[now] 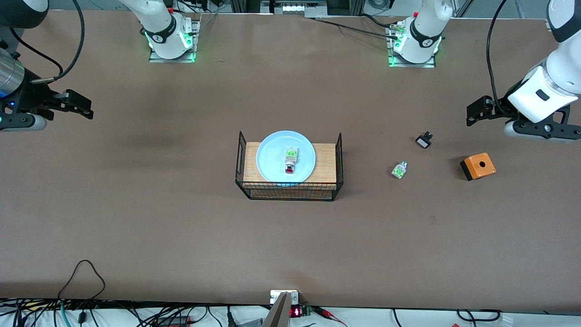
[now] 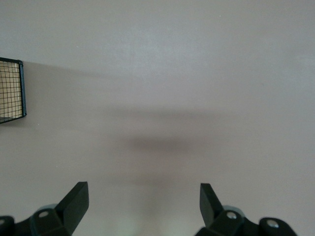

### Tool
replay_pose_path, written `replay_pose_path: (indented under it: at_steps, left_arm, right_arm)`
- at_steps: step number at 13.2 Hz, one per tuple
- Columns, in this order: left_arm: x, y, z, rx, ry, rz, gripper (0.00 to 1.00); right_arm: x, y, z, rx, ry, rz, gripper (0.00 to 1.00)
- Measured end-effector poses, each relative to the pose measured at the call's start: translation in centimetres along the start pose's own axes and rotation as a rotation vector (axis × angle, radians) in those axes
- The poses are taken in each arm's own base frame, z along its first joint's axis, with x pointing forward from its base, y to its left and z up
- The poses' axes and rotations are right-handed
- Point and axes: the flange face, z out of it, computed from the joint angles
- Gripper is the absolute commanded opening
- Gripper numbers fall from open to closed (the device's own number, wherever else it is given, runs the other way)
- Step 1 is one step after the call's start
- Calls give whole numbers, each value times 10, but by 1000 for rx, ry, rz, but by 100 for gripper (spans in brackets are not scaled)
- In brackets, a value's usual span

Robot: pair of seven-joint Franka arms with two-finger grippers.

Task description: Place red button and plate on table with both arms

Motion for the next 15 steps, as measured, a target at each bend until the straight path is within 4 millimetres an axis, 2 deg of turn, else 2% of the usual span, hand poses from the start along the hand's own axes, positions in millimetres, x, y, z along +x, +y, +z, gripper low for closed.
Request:
replay_pose_path:
  at_steps: [15]
  left_arm:
    - [0, 0, 0, 0, 0, 0, 100]
  right_arm:
    - [-1, 0, 2, 0, -17, 0, 100]
